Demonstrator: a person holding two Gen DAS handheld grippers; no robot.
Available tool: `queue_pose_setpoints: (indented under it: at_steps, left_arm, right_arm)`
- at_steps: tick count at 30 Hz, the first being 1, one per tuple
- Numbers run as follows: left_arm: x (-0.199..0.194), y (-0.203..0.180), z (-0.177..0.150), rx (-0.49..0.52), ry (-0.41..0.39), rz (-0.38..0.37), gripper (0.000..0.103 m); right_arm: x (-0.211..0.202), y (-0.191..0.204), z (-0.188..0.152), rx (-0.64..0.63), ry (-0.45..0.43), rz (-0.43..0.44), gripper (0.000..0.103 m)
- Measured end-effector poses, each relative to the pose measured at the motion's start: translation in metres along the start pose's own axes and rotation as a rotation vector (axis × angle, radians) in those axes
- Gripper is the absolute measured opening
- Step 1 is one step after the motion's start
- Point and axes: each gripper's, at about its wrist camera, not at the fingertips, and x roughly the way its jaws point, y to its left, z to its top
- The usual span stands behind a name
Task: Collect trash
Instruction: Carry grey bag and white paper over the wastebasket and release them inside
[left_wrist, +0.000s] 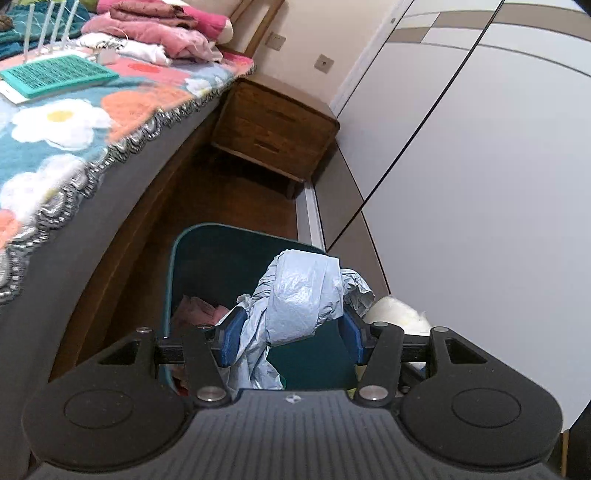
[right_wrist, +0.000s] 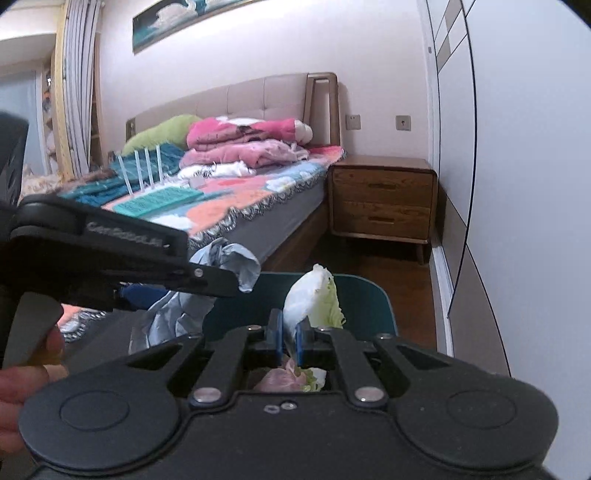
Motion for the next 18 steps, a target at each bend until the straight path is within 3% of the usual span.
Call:
queue_pose_setpoints:
  at_steps: [15,18]
  left_arm:
    - [0.07,0.003,-0.018,0.074,0.139,0.136,0.055]
    - [0.076,-0.004,-0.023,0.126,0.144,0.145,0.055]
  right_arm:
    - [0.064,0.008,-0.016,-0.047,0.207,-0.047,0.006]
    - [0.069,0.01,-0.022,-0.057,0.238,-0.047,0.01]
